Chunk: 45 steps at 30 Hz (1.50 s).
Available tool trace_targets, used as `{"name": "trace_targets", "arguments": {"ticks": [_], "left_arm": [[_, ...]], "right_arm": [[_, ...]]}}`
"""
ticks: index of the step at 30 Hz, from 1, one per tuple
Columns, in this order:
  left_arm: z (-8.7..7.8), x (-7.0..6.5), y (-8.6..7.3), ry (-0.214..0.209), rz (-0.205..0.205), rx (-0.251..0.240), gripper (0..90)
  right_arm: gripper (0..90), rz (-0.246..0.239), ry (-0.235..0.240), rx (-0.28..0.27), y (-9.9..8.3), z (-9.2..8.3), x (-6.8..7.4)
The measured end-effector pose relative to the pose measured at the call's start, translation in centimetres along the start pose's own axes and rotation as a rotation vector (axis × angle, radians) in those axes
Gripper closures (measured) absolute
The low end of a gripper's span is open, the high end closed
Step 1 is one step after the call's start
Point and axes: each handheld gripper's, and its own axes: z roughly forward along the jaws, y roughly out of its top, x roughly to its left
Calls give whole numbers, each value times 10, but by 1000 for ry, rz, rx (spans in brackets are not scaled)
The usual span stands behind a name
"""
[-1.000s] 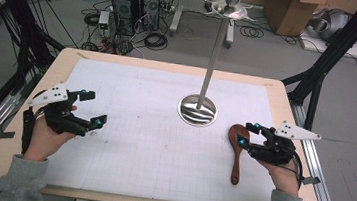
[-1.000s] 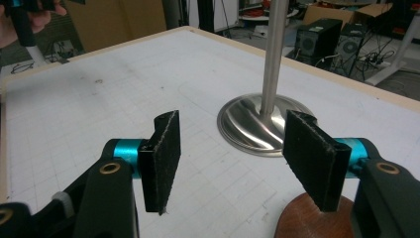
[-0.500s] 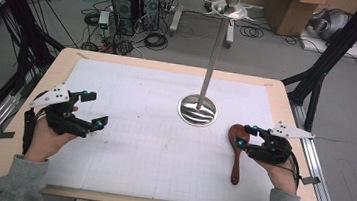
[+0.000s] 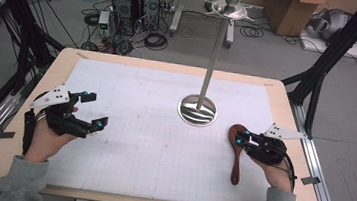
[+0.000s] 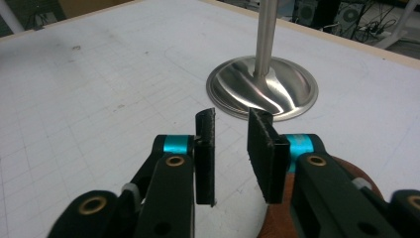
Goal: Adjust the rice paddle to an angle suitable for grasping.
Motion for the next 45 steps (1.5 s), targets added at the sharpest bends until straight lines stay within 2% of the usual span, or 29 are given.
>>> {"name": "trace_targets", "arguments": {"ticks": [8,13,21,23,29,34,37,39,45], "left_arm": [[1,0,-1,0,-3,8,17],[1,0,-1,-2,-1,10,18],[0,0,-2,-1,-4,11,17],[0,1,-2,-1,-3,10,18],[0,1,-2,-2,-6,11,18],[2,0,-3,-4,-2,21,18],[2,0,-3,-6,-6,23,18],[2,0,-3,-6,-5,28,18],[3,0,-4,-7,-8,27,18]], "right_arm": [[890,43,6,16,-9,2,-8],[892,64,14,38,-11,4,-10],[896,55,9,97,-14,8,-11],[897,45,17,98,-16,7,-11],[897,39,24,111,-25,2,-16],[898,55,44,129,-33,-2,-21],[898,69,56,148,-39,-4,-24],[899,63,48,180,-43,-5,-26],[899,63,66,204,-50,-7,-28]]}}
